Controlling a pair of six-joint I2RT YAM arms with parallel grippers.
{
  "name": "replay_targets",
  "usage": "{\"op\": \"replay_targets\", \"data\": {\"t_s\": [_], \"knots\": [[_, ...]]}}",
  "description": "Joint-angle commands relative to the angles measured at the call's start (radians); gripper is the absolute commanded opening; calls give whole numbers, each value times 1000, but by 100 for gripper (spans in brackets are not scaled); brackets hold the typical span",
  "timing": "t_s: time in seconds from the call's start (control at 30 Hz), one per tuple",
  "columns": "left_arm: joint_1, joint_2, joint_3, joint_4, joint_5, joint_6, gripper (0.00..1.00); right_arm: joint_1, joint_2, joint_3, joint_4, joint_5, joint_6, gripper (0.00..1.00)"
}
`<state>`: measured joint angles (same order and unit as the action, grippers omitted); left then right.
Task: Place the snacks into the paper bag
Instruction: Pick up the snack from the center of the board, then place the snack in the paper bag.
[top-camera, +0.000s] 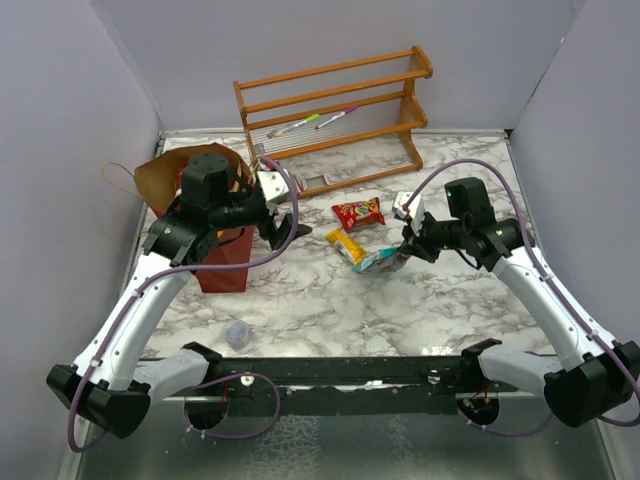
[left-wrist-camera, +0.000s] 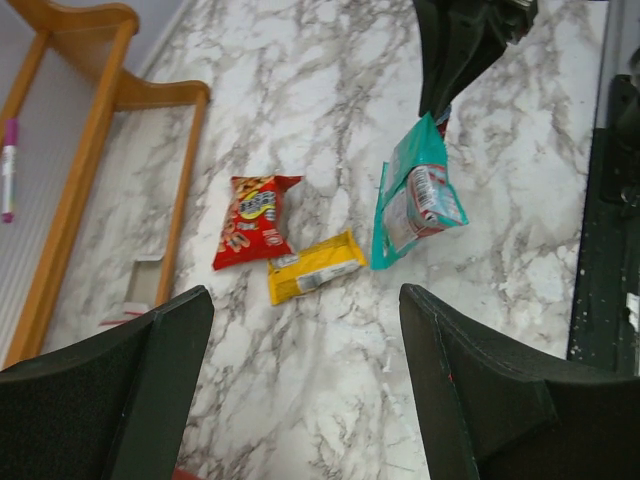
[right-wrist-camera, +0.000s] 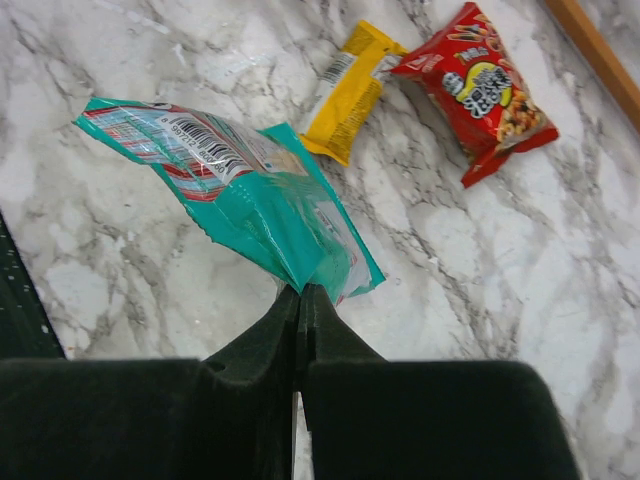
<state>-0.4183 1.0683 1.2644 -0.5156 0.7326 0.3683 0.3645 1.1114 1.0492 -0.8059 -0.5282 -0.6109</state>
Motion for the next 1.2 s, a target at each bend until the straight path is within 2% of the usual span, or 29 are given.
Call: {"op": "replay_targets", "data": {"t_s": [0.0,0.27,0.53,0.97,1.17], "knots": [[-66,39,-33,60,76,-19,77,-2,7,21,-12,-127,74,1],[-231,154,-32,67,34,29,77,-7,-34,-17,0,-143,109,1],[-350,251,-96,175,10,21,79,-62,-60,-56,32,-191,141,1],[-453,369,-189,459,-118,-11,76,-147,-85,-77,40,-272,169,1],[-475,432,-167,465,-125,-10,69,-159,-93,-78,44,-290,170,1]]}}
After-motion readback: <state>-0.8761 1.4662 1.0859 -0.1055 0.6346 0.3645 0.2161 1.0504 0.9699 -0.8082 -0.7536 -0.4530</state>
